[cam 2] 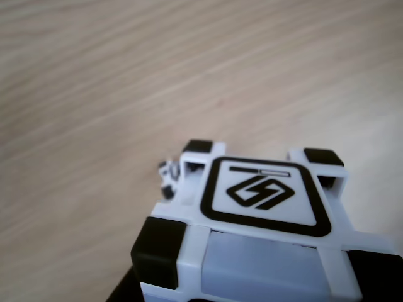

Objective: Stack cubes from left to right.

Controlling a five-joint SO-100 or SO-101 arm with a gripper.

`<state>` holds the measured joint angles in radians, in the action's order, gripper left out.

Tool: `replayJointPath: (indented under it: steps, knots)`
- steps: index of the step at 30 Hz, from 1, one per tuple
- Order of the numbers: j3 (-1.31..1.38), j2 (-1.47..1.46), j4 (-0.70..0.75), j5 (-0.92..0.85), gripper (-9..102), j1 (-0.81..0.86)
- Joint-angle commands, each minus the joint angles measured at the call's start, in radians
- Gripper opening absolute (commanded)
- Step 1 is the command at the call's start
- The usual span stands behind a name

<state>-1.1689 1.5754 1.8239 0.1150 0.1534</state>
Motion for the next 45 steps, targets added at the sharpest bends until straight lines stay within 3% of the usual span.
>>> replayJointPath:
  steps: [1,22,45]
  knots:
    - [0.003,0.051,0.020,-0.011,0,0.044]
    - [0.003,0.044,0.017,-0.094,0,0.239]
    - [0.003,-0.029,0.008,-0.109,0,0.245]
